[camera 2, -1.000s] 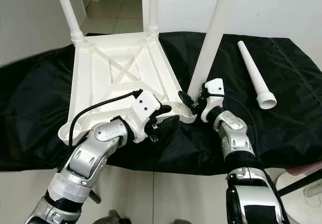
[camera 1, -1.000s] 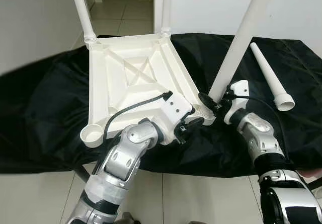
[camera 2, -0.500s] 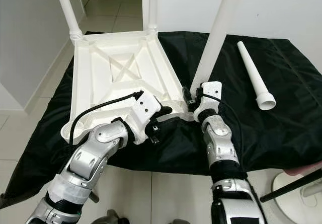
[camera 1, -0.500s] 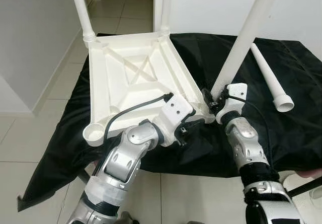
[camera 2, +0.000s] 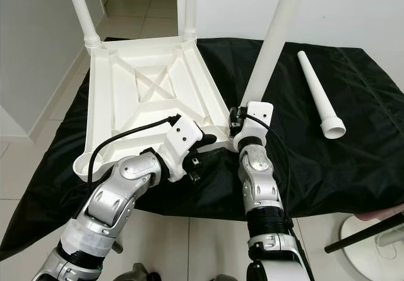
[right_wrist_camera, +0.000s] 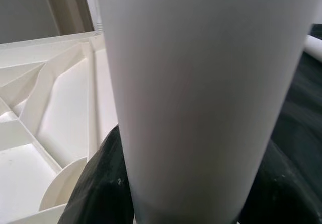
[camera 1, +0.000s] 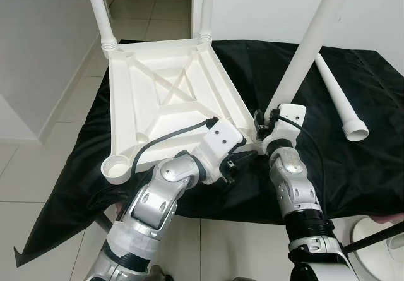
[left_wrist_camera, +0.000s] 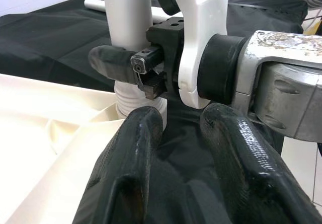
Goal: Building children table
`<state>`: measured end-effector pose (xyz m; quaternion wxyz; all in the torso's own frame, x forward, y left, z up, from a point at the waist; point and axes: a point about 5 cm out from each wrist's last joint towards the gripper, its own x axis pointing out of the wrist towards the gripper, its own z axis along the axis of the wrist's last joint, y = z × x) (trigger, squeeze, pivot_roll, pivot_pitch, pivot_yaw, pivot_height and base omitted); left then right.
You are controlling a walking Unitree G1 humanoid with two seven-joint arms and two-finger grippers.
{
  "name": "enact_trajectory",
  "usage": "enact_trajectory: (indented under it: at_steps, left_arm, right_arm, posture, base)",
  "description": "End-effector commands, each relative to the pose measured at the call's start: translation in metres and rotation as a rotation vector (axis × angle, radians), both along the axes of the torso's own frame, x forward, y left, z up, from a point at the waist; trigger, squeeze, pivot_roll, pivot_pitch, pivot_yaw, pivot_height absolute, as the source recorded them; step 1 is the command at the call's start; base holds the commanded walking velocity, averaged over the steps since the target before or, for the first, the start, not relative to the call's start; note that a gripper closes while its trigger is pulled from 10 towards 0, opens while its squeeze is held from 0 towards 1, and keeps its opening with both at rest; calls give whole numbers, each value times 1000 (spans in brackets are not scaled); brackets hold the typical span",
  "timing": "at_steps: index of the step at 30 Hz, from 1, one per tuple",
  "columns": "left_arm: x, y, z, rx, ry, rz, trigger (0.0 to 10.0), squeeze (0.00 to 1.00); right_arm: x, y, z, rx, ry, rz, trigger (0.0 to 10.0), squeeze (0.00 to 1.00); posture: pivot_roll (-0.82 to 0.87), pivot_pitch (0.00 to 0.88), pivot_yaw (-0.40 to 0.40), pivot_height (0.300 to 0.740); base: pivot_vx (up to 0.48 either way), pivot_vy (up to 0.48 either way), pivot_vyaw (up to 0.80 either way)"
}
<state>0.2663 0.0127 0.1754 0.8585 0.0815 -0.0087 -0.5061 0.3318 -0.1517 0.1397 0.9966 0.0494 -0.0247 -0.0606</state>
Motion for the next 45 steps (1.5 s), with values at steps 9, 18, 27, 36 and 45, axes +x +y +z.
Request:
enact_trajectory:
  at_steps: [9,18,27,36,45]
  left_arm:
    - [0,0,1,-4,-14,33,10000,0]
    - [1,0,2,-3,-14,33,10000,0]
    - [0,0,2,-6,-12,38,10000,0]
    - [-4,-7,1,-5,-12,10,10000,0]
    - [-5,-10,2,3,-26,-14,10000,0]
  right_arm:
    - [-32,-4,-24,58,91,-251,10000,0]
    - [-35,-2,-16,29,31,-193,10000,1000]
    - [-31,0,-3,97,-79,4,10000,1000]
    - [-21,-34,10,-95,-117,288,10000,0]
    - [-10,-45,14,-258,-81,588,10000,0]
  posture:
    - [-50,0,29,740]
    - [-47,0,27,740]
    - [-47,0,29,740]
    - [-58,0,36,740]
    - [-62,0,51,740]
  base:
    - [0,0,0]
    - [0,0,0]
    - [0,0,0]
    - [0,0,0]
    - [0,0,0]
